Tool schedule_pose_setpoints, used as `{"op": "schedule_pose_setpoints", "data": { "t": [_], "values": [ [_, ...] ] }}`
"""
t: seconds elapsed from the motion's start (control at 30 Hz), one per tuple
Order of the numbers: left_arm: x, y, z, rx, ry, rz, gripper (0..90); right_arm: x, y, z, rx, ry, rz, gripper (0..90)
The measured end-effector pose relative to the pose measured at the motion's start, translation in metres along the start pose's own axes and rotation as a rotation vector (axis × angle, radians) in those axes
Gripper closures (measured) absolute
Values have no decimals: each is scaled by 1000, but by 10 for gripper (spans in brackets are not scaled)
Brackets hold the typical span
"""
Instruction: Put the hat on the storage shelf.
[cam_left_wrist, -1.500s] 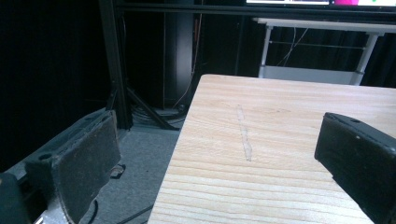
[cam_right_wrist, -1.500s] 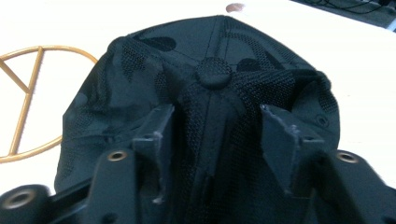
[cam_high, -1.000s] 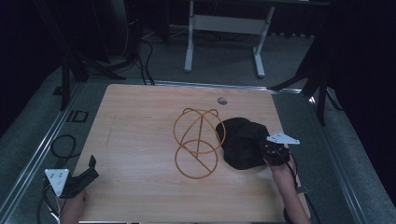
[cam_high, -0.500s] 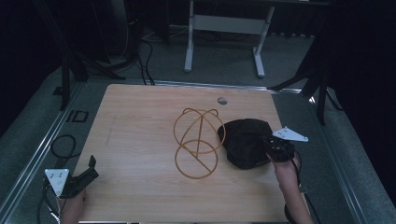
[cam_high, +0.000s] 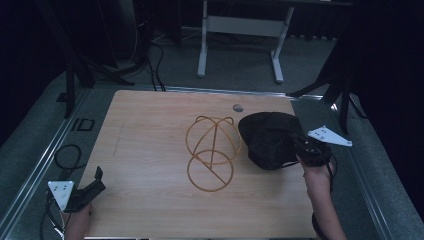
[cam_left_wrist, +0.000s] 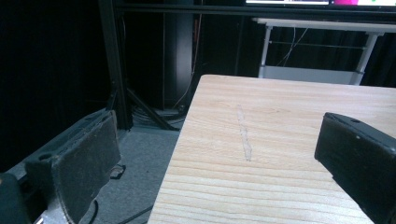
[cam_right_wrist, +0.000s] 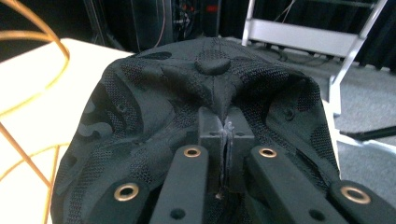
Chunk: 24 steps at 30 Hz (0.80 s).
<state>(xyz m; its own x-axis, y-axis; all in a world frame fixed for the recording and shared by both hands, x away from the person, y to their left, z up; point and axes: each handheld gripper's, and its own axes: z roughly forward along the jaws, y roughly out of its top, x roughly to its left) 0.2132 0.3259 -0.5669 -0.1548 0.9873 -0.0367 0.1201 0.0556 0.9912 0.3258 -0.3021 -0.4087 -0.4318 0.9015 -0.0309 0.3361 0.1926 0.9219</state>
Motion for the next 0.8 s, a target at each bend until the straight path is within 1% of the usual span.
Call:
{"op": "schedule_pose_setpoints", "data": {
  "t": [0.07,0.1,0.13,0.17,0.23,0.27,0.3,0.33,0.37,0.4,0.43,0.47,0.5,0.63,0.67,0.7,0.73,0.77,0.8],
  "values": [
    [0,0,0,0,0,1,5,0,12,-9,-31,-9,-5,883],
    [0,0,0,0,0,1,5,0,12,-9,-31,-9,-5,883],
    [0,0,0,0,1,1,5,-1,18,-14,-49,-17,-2,883],
    [0,0,0,-1,1,0,5,-1,18,-14,-49,-17,-2,883],
    [0,0,0,-2,1,-1,5,-1,24,-18,-62,-14,1,884],
    [0,0,0,-1,-1,1,5,-1,31,-22,-73,-18,-8,883],
    [0,0,0,-1,-1,1,5,-1,31,-22,-73,-18,-8,883],
    [0,0,0,-2,-1,0,5,-1,38,-25,-85,-22,-16,883],
    [0,0,0,-1,0,1,5,-1,38,-25,-85,-22,-16,883],
    [0,0,0,-2,-1,-1,5,0,45,-28,-98,-26,-21,883],
    [0,0,0,-2,0,-1,5,0,45,-28,-98,-26,-21,883],
    [0,0,0,-1,1,-1,5,1,52,-31,-113,-26,-23,883],
    [0,0,0,-1,0,0,5,1,52,-31,-113,-26,-23,883],
    [0,0,0,0,0,0,5,6,65,-38,-143,-24,-40,883],
    [0,0,0,0,1,-1,5,8,71,-42,-171,-25,-42,883],
    [0,0,0,0,1,-1,5,8,71,-42,-171,-25,-42,883],
    [0,0,0,-1,1,-1,5,11,77,-47,-200,-23,-42,883],
    [0,0,0,-1,0,-1,5,11,77,-47,-200,-23,-42,883],
    [0,0,0,-1,0,-2,5,14,81,-51,-231,-19,-48,883]
  ]
}}
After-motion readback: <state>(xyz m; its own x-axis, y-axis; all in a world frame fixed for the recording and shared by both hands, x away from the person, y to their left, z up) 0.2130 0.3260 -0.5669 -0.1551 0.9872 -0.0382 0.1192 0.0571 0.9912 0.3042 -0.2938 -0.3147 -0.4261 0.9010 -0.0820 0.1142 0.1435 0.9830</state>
